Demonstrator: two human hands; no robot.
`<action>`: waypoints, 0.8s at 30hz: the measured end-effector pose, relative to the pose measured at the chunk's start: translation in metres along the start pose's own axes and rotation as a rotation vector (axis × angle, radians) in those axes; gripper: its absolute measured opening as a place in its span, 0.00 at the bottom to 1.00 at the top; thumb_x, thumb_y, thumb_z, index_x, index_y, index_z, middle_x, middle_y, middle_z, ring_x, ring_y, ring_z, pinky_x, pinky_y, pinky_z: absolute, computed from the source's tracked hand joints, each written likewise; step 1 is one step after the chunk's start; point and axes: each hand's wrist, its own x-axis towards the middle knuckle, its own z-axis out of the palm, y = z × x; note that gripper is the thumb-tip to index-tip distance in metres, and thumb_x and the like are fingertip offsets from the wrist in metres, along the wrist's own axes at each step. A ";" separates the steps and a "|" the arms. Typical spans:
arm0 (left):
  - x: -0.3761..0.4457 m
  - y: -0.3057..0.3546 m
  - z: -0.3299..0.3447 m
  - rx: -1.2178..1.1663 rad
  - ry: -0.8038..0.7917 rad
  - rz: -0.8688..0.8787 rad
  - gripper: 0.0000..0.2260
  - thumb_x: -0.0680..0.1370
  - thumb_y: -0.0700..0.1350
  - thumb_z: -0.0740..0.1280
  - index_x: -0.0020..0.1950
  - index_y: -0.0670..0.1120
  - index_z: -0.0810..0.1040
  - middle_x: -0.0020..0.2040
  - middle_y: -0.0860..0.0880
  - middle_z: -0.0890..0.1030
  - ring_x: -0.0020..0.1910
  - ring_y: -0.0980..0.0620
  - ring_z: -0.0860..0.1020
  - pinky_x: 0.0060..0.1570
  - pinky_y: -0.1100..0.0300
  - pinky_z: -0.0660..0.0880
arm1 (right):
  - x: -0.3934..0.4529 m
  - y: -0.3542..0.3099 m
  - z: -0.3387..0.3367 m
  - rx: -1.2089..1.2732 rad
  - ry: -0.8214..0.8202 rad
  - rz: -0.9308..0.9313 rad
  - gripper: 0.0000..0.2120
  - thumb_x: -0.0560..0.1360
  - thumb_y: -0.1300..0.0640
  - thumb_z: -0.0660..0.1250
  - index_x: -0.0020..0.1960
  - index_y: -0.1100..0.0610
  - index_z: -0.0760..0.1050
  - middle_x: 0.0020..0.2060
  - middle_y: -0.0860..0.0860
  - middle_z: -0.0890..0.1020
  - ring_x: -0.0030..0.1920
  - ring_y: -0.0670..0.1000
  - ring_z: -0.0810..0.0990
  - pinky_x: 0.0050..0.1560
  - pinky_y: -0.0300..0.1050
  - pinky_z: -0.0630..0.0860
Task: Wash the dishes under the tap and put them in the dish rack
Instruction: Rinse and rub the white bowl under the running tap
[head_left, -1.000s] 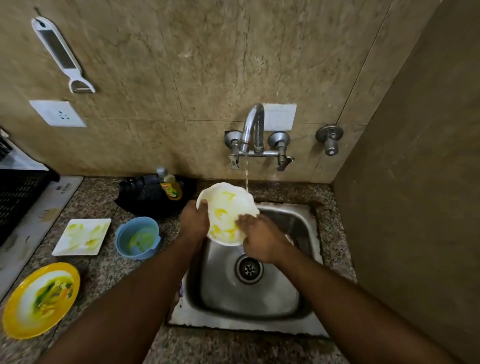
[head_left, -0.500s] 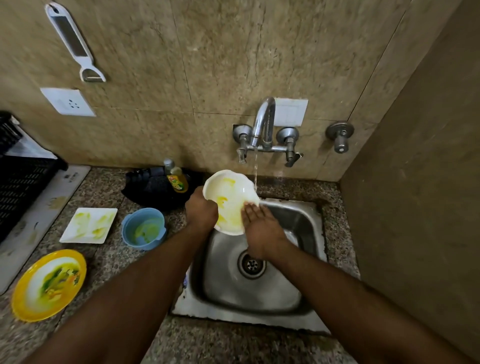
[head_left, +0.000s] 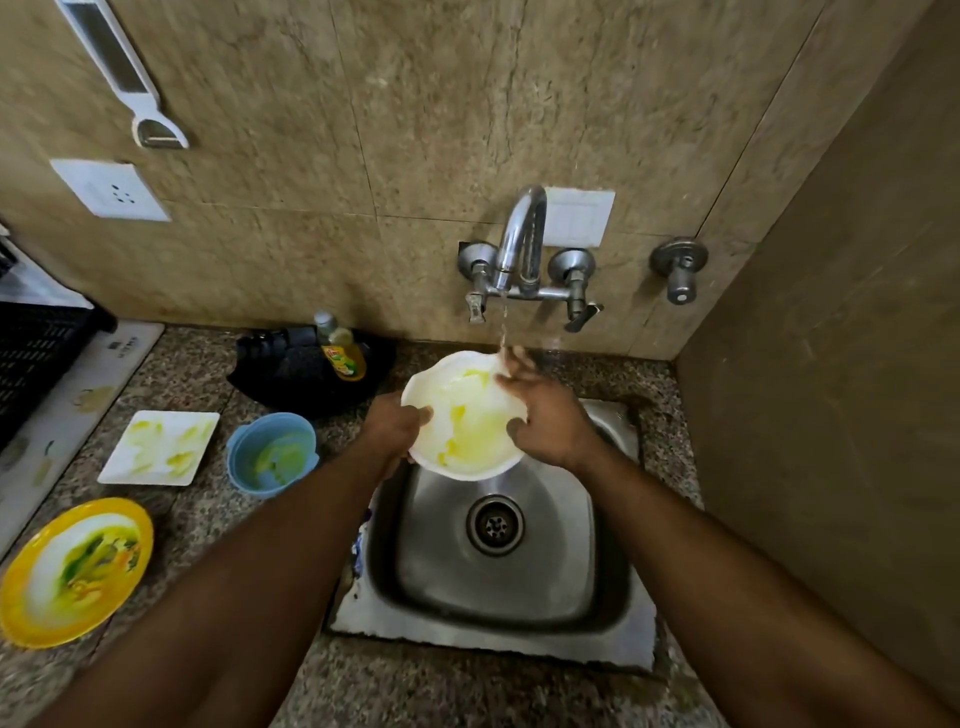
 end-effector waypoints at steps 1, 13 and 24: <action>0.006 -0.001 0.003 -0.029 -0.012 -0.025 0.24 0.69 0.45 0.78 0.62 0.36 0.81 0.51 0.37 0.85 0.43 0.35 0.85 0.41 0.34 0.83 | 0.001 0.005 0.001 -0.007 0.077 0.000 0.32 0.70 0.62 0.67 0.75 0.58 0.73 0.80 0.51 0.63 0.81 0.50 0.58 0.79 0.44 0.58; 0.000 -0.001 0.054 0.952 0.061 0.435 0.28 0.78 0.50 0.66 0.76 0.41 0.68 0.73 0.39 0.72 0.72 0.37 0.71 0.67 0.47 0.70 | 0.012 0.021 0.022 0.509 0.128 0.856 0.13 0.77 0.62 0.67 0.60 0.58 0.79 0.50 0.59 0.83 0.46 0.61 0.84 0.36 0.64 0.84; 0.004 -0.034 0.076 1.139 -0.211 0.617 0.33 0.85 0.62 0.45 0.84 0.47 0.37 0.83 0.51 0.35 0.83 0.52 0.37 0.81 0.49 0.42 | 0.009 -0.006 0.034 0.110 0.292 0.727 0.13 0.79 0.60 0.65 0.61 0.62 0.80 0.57 0.61 0.84 0.57 0.62 0.82 0.54 0.48 0.77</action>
